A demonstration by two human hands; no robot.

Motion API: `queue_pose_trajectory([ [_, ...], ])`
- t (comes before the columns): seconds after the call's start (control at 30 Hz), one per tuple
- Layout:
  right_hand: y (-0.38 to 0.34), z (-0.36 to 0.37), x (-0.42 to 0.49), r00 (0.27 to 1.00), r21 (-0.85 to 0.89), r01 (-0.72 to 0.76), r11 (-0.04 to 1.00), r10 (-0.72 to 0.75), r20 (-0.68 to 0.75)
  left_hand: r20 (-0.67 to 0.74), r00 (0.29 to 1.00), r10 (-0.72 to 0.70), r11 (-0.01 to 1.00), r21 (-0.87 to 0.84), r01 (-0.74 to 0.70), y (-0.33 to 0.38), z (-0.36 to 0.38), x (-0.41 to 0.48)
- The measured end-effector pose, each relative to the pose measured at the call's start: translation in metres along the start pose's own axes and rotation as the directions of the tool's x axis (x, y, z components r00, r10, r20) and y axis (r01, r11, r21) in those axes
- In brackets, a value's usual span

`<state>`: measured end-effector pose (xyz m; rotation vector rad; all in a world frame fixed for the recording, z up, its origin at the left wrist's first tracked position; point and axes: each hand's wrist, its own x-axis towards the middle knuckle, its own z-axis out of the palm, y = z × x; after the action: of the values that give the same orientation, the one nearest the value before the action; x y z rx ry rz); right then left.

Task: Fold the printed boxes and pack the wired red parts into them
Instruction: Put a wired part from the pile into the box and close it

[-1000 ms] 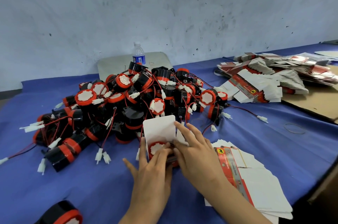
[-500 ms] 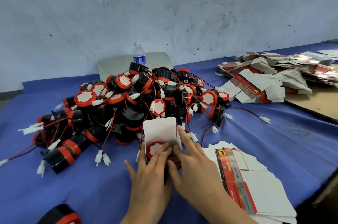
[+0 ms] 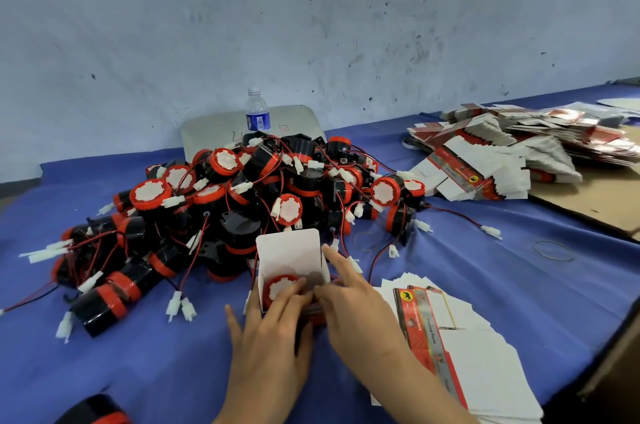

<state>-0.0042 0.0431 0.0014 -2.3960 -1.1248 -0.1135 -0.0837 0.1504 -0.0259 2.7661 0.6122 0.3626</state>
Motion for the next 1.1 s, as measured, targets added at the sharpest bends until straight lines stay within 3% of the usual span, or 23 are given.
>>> queue_pose_trajectory([
  [0.2, -0.001, -0.002, 0.0, 0.998, 0.117, -0.004, 0.993, 0.011, -0.06, 0.021, 1.0, -0.021, 0.996, 0.09, 0.019, 0.003, -0.004, -0.001],
  [0.4, -0.001, 0.007, 0.002, 1.0, -0.097, -0.021, 0.995, 0.021, -0.004, 0.001, 1.0, -0.023, 0.999, 0.042, 0.023, 0.004, -0.007, 0.001],
  [0.63, -0.002, 0.005, 0.001, 0.977, -0.185, 0.018, 0.982, -0.057, -0.205, -0.033, 0.999, -0.003, 1.0, -0.009, 0.002, 0.002, -0.007, 0.004],
  [0.73, -0.005, 0.003, 0.003, 0.967, -0.137, 0.051, 0.989, -0.083, -0.24, -0.034, 0.999, 0.007, 1.0, 0.003, -0.007, 0.0, -0.006, 0.003],
  [0.87, 0.001, 0.008, 0.004, 0.993, -0.288, 0.078, 0.955, -0.1, -0.06, -0.016, 1.0, 0.015, 1.0, 0.013, -0.015, -0.002, -0.004, 0.002],
  [1.0, -0.005, 0.002, 0.0, 0.997, -0.231, 0.031, 0.972, -0.045, -0.055, -0.014, 0.999, 0.042, 0.999, -0.018, -0.043, -0.002, -0.001, 0.004],
  [1.1, -0.004, 0.007, 0.0, 0.997, -0.204, 0.046, 0.978, -0.058, -0.051, -0.181, 0.972, 0.148, 0.966, -0.183, -0.181, -0.004, -0.001, 0.003],
])
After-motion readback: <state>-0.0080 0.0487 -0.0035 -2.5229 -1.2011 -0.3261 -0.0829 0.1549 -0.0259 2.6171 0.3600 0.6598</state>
